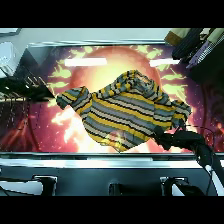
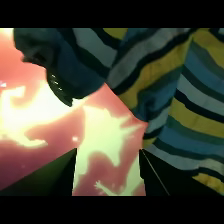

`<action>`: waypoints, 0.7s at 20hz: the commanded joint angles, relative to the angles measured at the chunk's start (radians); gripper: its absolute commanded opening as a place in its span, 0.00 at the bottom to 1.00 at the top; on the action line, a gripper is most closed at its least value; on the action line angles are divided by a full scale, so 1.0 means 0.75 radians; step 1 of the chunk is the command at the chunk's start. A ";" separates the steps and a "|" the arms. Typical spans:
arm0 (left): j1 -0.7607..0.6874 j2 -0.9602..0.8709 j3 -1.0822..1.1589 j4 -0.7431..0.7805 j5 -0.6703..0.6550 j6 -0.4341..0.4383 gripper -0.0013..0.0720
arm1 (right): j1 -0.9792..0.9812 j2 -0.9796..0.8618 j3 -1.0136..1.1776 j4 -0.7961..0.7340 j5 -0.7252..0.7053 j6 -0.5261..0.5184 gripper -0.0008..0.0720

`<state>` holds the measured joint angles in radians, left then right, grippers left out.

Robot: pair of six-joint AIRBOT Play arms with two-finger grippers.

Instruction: Fold the clothes and pants, and hang the long-sleeved shirts on hangers.

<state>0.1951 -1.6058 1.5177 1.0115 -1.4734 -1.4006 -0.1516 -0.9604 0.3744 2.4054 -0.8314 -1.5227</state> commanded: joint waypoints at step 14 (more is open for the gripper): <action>-0.532 -0.045 -0.535 -0.153 0.502 0.090 0.64 | 0.002 0.386 0.002 0.001 -0.136 0.132 0.05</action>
<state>-0.1658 -1.6253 1.1221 0.8989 -1.1595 -1.3132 -0.1516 -0.7059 0.3748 2.4050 -0.9260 -1.4448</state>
